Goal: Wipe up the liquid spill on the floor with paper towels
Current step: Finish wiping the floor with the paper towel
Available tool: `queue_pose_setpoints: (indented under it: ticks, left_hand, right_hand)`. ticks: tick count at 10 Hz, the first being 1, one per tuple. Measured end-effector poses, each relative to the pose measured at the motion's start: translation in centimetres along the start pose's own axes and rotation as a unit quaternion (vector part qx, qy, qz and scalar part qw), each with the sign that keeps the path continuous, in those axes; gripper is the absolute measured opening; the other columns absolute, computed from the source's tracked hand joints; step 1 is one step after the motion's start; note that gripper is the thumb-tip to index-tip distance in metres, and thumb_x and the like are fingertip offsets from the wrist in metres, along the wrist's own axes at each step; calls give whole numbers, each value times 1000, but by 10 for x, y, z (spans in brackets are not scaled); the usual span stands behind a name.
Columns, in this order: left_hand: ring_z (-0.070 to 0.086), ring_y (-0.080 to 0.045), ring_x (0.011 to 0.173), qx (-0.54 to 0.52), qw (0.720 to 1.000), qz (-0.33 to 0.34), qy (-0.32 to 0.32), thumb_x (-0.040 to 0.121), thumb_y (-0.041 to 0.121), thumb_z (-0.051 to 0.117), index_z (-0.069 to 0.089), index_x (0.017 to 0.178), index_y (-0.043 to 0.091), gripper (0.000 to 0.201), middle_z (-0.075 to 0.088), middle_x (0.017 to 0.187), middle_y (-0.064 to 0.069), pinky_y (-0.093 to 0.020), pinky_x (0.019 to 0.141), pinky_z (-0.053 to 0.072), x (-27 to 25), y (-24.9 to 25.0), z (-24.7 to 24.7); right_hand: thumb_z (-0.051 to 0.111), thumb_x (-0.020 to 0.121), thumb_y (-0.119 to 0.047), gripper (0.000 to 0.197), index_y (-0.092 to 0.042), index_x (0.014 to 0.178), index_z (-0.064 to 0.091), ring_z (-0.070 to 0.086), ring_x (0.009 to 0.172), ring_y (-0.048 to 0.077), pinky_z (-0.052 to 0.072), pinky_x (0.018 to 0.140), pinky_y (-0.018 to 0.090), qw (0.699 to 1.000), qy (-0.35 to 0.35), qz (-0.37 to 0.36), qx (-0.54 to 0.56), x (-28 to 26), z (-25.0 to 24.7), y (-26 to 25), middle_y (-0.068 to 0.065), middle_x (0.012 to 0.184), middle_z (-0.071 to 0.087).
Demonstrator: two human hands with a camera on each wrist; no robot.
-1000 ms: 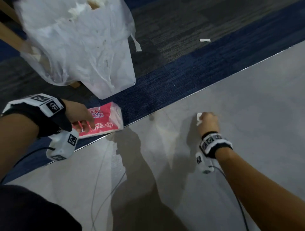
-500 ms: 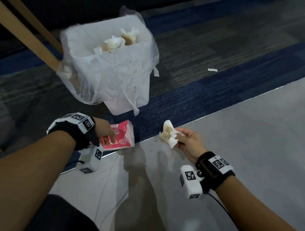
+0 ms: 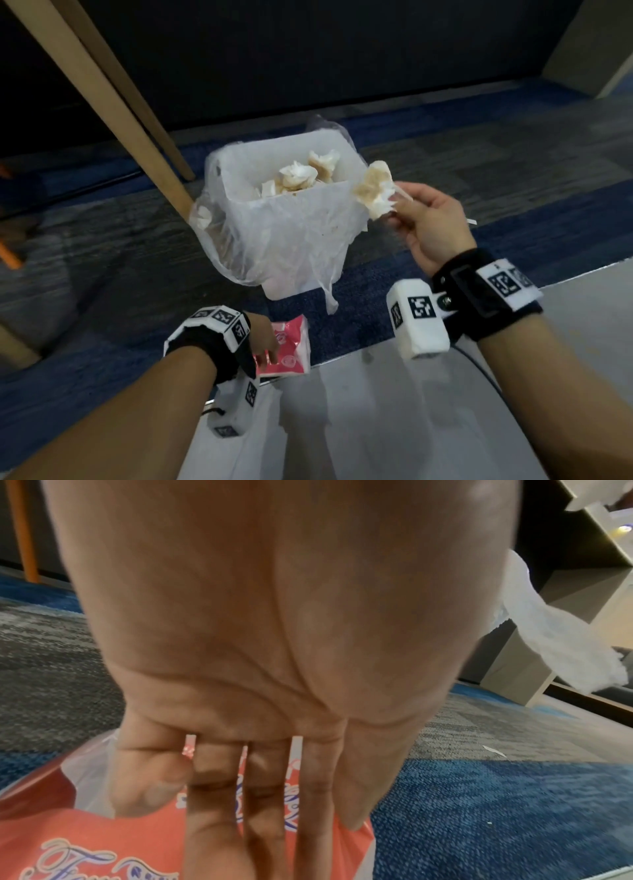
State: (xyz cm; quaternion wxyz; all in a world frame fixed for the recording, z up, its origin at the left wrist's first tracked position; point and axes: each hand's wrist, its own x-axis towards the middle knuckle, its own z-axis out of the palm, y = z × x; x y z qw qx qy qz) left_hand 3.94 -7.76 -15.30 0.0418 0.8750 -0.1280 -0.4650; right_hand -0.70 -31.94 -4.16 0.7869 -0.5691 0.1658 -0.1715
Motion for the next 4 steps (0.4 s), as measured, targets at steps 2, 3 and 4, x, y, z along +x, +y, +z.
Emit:
queue_pose_setpoints:
  ticks: [2, 3, 4]
  left_hand:
    - [56, -5, 58, 6, 1000, 23, 2, 91, 20, 56, 62, 121, 4, 35, 67, 98, -2, -16, 60, 50, -1, -3, -2]
    - [62, -16, 80, 26, 999, 31, 8, 89, 22, 57, 63, 121, 5, 37, 69, 116, -8, -26, 80, 54, -1, -6, -2]
    - [65, -22, 96, 26, 999, 39, 25, 91, 22, 54, 61, 123, 5, 37, 65, 125, -11, -27, 83, 50, -3, -2, -3]
  right_hand:
    - [63, 86, 2, 10, -5, 82, 67, 65, 63, 15, 51, 62, 22, 995, 22, -39, -94, 54, 45, -35, 11, 77, 69]
    - [69, 83, -2, 3, -4, 81, 68, 69, 62, 16, 55, 65, 25, 985, 30, -75, -153, 76, 70, -38, 11, 75, 70]
    - [76, 78, -12, 7, -9, 82, 71, 73, 67, 18, 60, 71, 31, 963, -13, -84, -257, 90, 99, -38, 9, 79, 73]
